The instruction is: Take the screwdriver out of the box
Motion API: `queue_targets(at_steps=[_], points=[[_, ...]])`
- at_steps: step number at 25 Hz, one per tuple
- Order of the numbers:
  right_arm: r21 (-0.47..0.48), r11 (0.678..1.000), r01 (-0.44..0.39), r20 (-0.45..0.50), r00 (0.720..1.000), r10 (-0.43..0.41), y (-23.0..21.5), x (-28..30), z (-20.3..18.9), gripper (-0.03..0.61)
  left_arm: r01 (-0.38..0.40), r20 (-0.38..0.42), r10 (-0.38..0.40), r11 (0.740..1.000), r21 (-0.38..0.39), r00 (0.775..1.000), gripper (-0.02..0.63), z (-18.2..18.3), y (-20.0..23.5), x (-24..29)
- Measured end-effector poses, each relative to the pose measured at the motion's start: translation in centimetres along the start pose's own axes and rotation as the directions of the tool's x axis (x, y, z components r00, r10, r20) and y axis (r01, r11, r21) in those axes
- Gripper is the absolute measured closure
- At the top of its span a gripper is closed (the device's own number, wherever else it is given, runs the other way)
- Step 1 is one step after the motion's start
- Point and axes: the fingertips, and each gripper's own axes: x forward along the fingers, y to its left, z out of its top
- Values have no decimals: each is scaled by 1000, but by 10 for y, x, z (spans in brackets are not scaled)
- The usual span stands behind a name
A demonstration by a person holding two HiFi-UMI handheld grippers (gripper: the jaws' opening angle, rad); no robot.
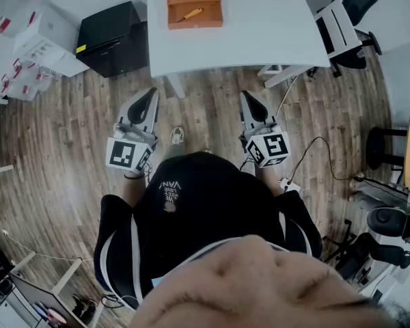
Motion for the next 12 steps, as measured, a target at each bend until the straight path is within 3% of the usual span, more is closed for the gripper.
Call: queue_targets(at_steps=[12], points=[[-17, 998, -63, 6, 998, 63, -1, -12, 0, 566, -28, 9, 29, 1000, -13, 1000, 598, -1, -22, -4]])
